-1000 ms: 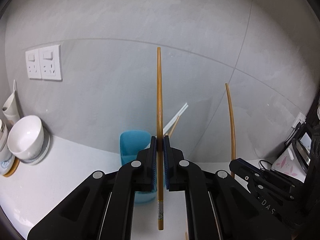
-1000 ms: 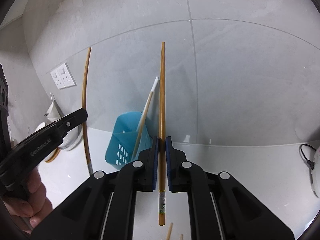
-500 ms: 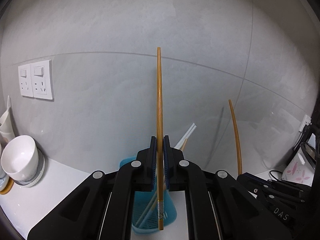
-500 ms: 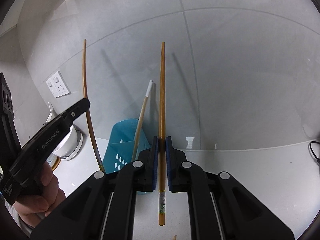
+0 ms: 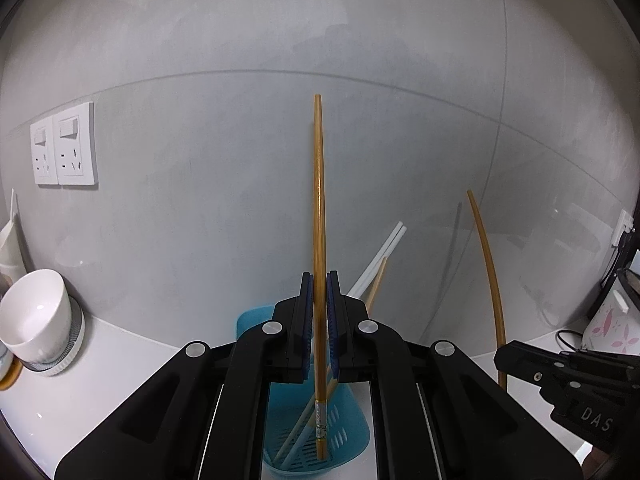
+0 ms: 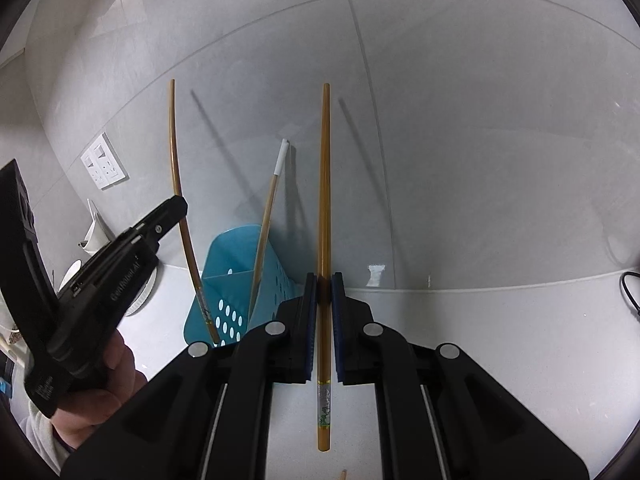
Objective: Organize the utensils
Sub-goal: 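Open the left tool to drop its chopstick into the holder while the right tool holds its chopstick above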
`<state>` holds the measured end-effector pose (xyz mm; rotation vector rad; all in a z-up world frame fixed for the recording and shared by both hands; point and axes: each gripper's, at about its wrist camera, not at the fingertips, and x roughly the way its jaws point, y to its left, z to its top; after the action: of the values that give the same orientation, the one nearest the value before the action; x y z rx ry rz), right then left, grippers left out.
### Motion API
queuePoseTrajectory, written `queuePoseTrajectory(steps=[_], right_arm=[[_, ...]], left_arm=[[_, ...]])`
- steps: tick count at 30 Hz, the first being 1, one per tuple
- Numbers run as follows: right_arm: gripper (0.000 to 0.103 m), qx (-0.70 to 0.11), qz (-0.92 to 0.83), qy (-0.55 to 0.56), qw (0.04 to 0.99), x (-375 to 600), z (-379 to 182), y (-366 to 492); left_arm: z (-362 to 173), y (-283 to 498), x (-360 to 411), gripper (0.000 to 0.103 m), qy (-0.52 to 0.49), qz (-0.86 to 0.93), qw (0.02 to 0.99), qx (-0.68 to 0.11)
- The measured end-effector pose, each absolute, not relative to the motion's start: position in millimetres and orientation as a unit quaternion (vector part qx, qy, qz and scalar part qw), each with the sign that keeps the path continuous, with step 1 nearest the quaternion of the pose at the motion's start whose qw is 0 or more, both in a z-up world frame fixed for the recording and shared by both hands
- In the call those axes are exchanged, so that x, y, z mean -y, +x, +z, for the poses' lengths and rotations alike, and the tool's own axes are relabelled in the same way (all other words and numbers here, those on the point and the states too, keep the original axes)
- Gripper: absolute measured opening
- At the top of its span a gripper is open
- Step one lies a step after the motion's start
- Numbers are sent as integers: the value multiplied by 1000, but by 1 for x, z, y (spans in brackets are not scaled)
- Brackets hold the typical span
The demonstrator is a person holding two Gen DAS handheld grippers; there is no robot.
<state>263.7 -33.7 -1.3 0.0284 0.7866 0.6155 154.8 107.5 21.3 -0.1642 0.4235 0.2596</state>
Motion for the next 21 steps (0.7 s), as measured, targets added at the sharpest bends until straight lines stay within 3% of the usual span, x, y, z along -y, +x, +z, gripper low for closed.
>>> queuePoseTrajectory(steps=[21], right_arm=[[6,-381,299,10,875,33,-2,264]], left_arm=[[2,158,-117,8,-93,123,956,-251]])
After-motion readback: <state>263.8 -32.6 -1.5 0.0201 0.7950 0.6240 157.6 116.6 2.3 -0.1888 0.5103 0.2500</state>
